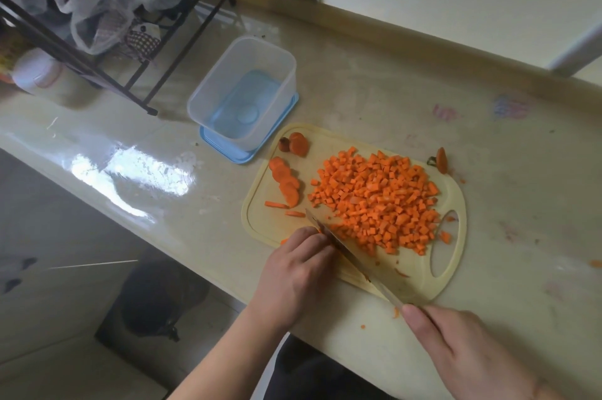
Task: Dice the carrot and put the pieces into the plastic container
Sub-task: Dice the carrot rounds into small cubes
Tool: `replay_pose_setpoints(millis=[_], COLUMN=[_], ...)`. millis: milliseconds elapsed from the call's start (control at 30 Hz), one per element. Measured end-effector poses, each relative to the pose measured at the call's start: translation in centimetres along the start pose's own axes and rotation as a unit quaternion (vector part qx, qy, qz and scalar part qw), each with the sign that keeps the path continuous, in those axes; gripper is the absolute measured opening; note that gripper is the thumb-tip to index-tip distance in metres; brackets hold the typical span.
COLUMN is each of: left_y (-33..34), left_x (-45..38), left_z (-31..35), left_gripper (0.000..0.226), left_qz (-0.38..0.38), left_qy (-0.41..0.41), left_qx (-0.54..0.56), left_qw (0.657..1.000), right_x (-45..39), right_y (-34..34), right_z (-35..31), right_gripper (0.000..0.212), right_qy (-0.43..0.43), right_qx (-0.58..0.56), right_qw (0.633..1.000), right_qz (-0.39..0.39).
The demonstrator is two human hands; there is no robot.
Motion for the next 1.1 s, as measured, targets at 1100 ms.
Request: replay_pose_setpoints(millis=[1100], left_y=[0.1], left_x=[0.8], left_z=[-0.4], left_gripper=[0.014], left_qz=[0.028], left_qy=[-0.005], left_qx=[0.011], left_qw=[1.0], right_x=[-2.8], right_y=[0.8], right_z=[-1.4], right_gripper=[0.083], right_qy=[-0.019], right_qx=[0.043], right_qw=[0.999], right_qz=[-0.013])
Point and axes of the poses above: each hand's wrist, its own x-axis away from the middle knuckle, its own y-axis out of the palm, z = x × y, the point moved 4 cm from there along -x, towards the middle knuckle, and after that the axes turned 12 degrees about -z, right-handed, at the moved point
